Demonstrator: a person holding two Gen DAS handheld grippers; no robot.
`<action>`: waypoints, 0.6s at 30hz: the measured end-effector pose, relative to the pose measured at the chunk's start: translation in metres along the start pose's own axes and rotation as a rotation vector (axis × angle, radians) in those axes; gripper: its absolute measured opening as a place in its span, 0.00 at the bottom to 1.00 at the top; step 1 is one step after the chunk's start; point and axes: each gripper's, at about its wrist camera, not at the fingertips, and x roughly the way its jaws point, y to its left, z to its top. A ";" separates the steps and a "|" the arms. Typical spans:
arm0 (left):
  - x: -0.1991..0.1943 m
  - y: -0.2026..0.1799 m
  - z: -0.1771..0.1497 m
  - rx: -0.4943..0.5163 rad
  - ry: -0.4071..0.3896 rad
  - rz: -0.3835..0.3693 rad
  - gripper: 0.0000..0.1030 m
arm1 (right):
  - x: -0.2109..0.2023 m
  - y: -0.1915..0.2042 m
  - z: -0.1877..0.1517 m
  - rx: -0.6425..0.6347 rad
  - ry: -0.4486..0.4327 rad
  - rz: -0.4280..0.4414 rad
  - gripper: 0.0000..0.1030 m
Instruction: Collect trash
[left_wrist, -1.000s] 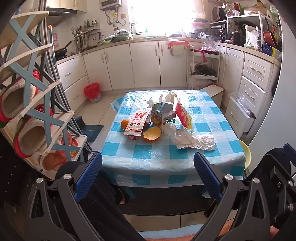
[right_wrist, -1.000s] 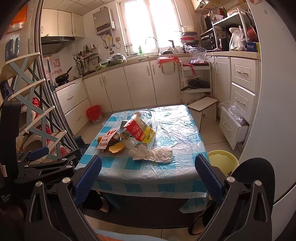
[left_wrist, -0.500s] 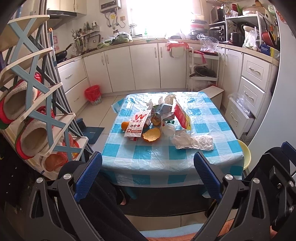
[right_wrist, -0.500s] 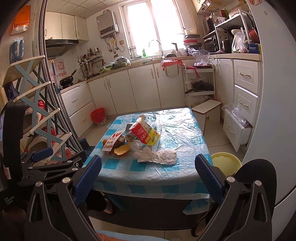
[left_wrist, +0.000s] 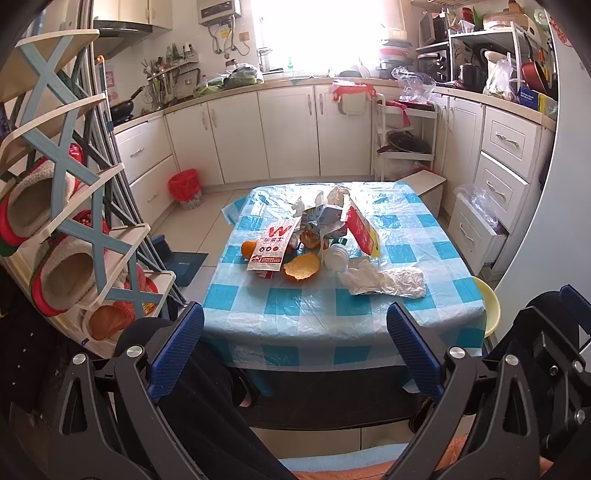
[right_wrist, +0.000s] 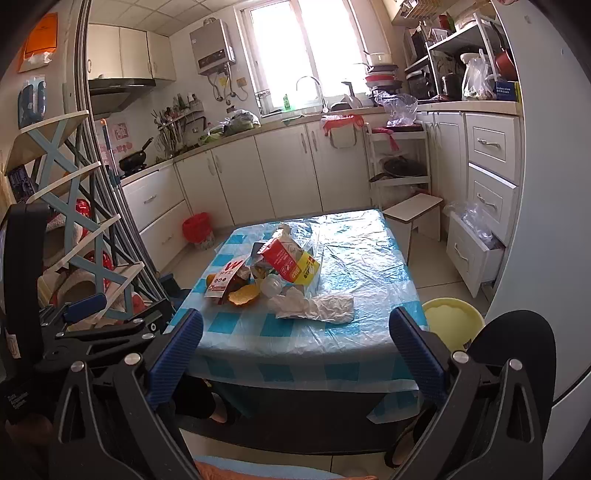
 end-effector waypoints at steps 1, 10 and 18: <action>-0.001 0.000 0.000 0.000 0.000 0.001 0.92 | 0.000 0.000 0.000 0.001 0.002 0.000 0.94; -0.002 -0.001 -0.002 0.000 0.000 0.000 0.92 | 0.001 0.002 -0.001 0.001 0.004 -0.002 0.94; -0.002 -0.001 -0.003 0.001 -0.002 0.002 0.92 | 0.001 0.003 -0.003 0.002 0.009 -0.001 0.94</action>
